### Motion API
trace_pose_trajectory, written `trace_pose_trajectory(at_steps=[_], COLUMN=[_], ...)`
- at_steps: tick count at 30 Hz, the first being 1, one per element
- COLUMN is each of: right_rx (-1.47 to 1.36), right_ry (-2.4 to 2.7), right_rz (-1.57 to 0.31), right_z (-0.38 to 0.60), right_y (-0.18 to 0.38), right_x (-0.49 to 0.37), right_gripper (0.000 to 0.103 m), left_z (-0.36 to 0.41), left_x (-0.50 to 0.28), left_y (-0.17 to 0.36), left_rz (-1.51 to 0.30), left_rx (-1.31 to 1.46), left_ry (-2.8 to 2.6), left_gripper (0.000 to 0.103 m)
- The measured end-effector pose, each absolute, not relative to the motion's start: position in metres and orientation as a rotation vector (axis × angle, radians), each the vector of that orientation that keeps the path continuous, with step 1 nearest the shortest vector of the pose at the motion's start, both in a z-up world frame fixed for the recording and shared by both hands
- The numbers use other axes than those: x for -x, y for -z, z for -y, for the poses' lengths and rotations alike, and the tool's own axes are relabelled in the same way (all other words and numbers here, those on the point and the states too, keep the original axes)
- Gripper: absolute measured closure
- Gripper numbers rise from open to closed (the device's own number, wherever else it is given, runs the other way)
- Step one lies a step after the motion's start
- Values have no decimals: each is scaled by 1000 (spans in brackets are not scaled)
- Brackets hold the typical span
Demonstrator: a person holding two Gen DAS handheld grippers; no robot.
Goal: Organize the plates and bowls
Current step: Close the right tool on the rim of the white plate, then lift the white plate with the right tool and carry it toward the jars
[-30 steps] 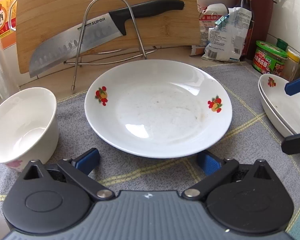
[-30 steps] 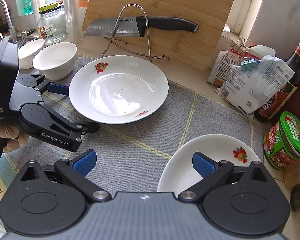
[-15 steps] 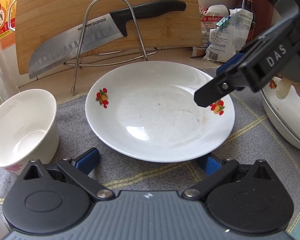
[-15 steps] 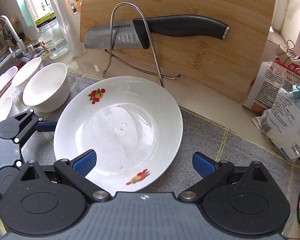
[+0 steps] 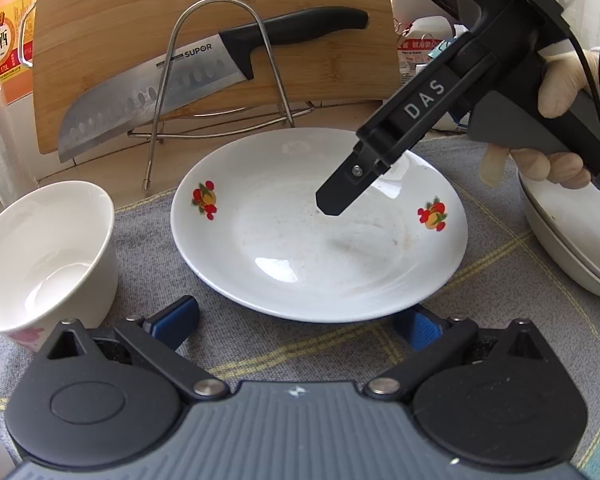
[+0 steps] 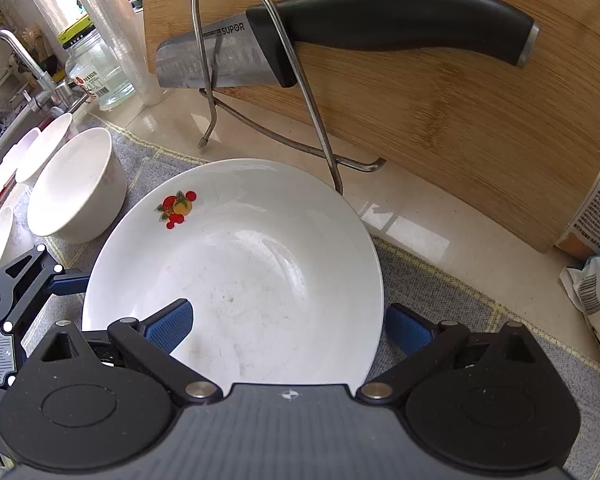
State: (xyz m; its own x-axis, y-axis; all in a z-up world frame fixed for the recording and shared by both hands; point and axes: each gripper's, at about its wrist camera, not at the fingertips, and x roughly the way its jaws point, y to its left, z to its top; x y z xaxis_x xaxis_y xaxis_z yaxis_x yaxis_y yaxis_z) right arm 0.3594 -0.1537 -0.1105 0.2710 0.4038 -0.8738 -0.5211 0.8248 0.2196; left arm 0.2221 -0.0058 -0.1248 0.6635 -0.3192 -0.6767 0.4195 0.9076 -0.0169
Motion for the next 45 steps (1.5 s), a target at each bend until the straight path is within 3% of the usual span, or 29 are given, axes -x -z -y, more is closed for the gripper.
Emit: trace_pose_trajectory(at_steps=[45], right_rx=[104], right_ry=[-800], right_rz=[-1217], right_z=[138], right_y=[106], right_x=[-399], right_gripper=[0], left_z=[20], left_x=[-222], left_y=[114], left_rz=[-703], left_rx=[-257], left_ry=[488], left_gripper=[0])
